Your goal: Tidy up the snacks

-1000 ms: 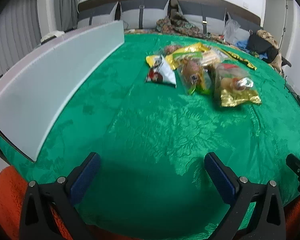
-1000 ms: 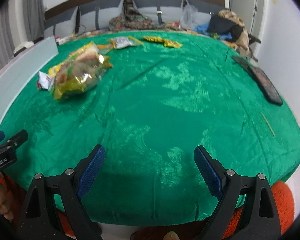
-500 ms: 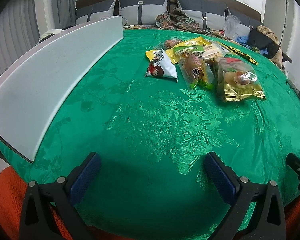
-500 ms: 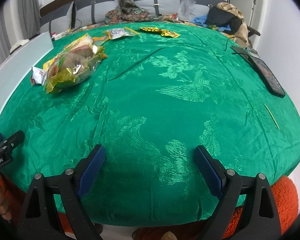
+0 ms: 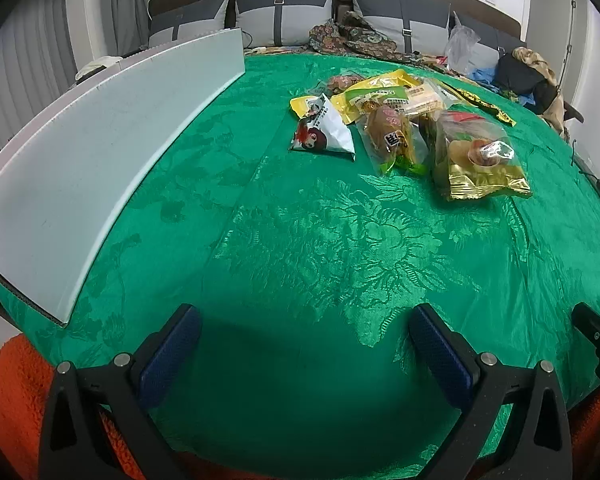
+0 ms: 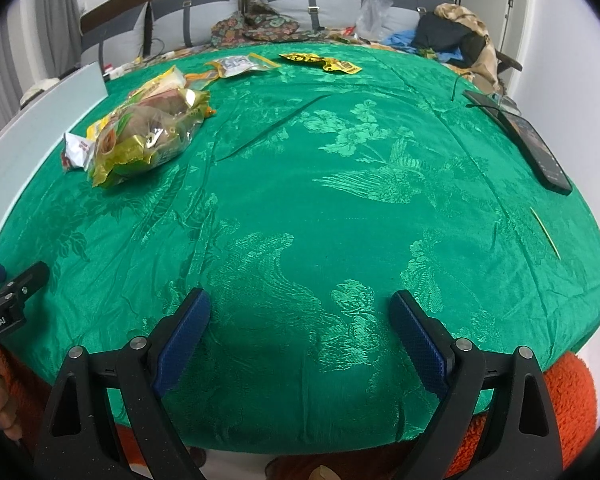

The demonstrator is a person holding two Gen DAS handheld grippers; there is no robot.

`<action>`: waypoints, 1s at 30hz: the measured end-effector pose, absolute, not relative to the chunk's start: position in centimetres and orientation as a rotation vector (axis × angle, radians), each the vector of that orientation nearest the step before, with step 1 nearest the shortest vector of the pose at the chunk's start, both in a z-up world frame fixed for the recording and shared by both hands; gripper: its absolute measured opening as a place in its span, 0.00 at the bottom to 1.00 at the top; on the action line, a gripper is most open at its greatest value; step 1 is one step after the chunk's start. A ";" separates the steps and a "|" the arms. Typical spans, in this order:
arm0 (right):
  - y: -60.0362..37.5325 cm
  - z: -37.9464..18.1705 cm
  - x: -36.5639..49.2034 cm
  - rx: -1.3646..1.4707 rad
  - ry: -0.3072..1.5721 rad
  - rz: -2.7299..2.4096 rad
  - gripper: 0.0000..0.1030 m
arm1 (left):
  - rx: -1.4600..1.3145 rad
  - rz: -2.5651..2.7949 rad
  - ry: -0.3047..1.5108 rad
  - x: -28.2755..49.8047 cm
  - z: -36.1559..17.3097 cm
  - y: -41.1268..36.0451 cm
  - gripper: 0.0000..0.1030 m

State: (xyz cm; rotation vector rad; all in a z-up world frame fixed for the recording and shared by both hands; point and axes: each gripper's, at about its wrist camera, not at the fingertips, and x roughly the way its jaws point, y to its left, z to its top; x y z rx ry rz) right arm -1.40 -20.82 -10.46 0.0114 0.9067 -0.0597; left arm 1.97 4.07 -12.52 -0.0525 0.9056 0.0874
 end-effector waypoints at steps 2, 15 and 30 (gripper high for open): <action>-20.8 -10.5 -1.4 0.013 0.910 -0.060 0.91 | -0.053 0.087 0.910 2.0 -12.5 4.0 1.00; -20.8 -10.2 -1.0 0.040 0.982 -0.093 0.91 | -0.054 0.075 0.952 2.5 -12.5 4.1 1.00; -20.6 -10.2 -1.3 0.035 0.968 -0.085 0.91 | -0.033 0.045 0.985 2.5 -12.4 4.2 1.00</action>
